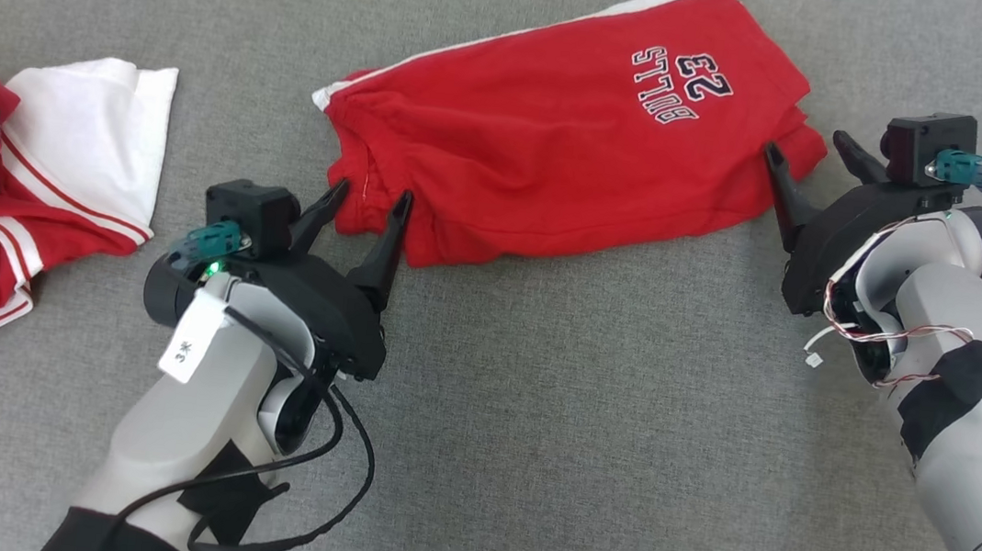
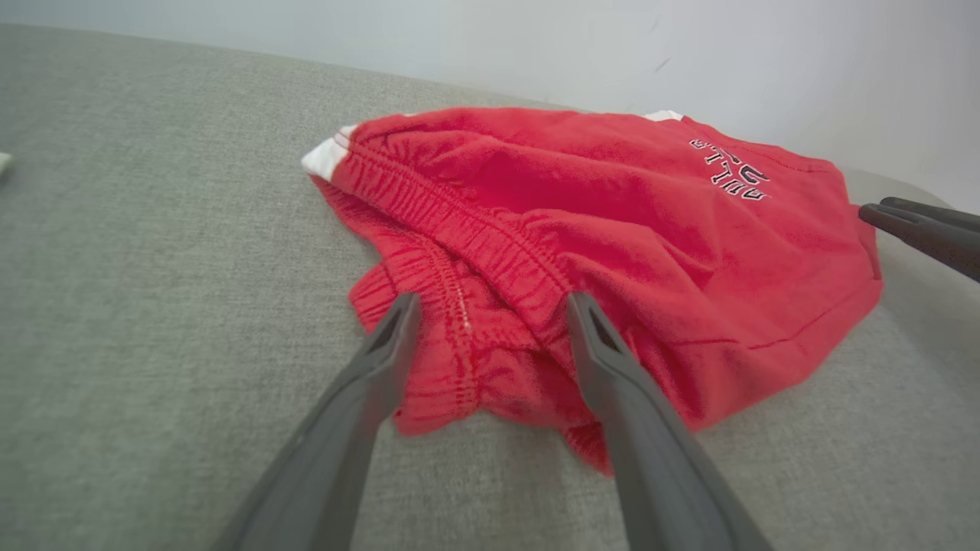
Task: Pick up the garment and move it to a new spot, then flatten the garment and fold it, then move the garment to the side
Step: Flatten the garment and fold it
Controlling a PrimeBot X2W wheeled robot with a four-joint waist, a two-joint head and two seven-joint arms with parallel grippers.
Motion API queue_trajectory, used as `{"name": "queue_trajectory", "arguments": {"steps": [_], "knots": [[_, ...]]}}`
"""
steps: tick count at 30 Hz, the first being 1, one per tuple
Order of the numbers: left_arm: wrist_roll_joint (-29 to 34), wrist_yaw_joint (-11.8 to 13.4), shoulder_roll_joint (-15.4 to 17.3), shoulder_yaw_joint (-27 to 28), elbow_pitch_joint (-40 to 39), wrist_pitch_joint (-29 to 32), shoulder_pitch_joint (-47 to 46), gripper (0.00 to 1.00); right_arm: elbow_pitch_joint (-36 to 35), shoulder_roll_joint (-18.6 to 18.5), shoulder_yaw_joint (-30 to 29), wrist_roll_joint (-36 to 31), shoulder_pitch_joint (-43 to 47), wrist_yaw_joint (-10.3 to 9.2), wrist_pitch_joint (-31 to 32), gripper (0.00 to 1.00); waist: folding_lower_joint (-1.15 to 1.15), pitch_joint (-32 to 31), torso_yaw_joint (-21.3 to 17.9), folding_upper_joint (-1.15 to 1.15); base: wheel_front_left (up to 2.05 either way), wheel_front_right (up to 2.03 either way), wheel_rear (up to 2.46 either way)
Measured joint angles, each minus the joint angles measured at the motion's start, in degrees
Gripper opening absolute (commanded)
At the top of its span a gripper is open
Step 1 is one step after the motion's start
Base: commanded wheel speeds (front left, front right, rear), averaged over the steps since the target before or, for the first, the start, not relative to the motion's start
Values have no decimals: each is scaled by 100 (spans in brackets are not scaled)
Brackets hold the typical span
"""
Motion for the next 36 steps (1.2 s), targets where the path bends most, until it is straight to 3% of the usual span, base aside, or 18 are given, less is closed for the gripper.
{"name": "queue_trajectory", "arguments": {"steps": [12, 13, 14, 15, 16, 27, 36], "knots": [[-157, 199, 1, -396, 285, 196, -289, 100, 349, 80, 97, -40, -137, 0, 97, 100, 1, 260, 30, 0, 0, 0, 0], [-265, 198, 2, -441, 289, 212, -290, 89, 401, 100, 107, -40, -187, 0, 101, 0, 1, 270, 34, 0, 0, 0, 0], [-352, 196, 7, -474, 289, 229, -293, 70, 417, 112, 118, -40, -209, 0, 100, 0, 1, 272, 34, 0, 0, 0, 0], [-402, 198, 9, -486, 281, 225, -296, 29, 428, 130, 121, -40, -219, 0, 100, 0, 1, 274, 33, 0, 0, 0, 0], [-443, 199, 12, -498, 280, 226, -299, 0, 435, 152, 123, -38, -219, 1, 99, 0, 1, 275, 32, 0, 0, 0, 0], [-749, 198, 16, -743, 330, 220, -372, 0, 476, 177, 120, 5, -170, 24, -171, 0, 1, 185, 37, 1, 0, 0, 0], [-962, 187, 4, -858, 420, 21, -147, 0, 330, 105, 62, 270, 422, 24, -579, 0, 1, -144, 23, 1, 0, 0, 0]]}}
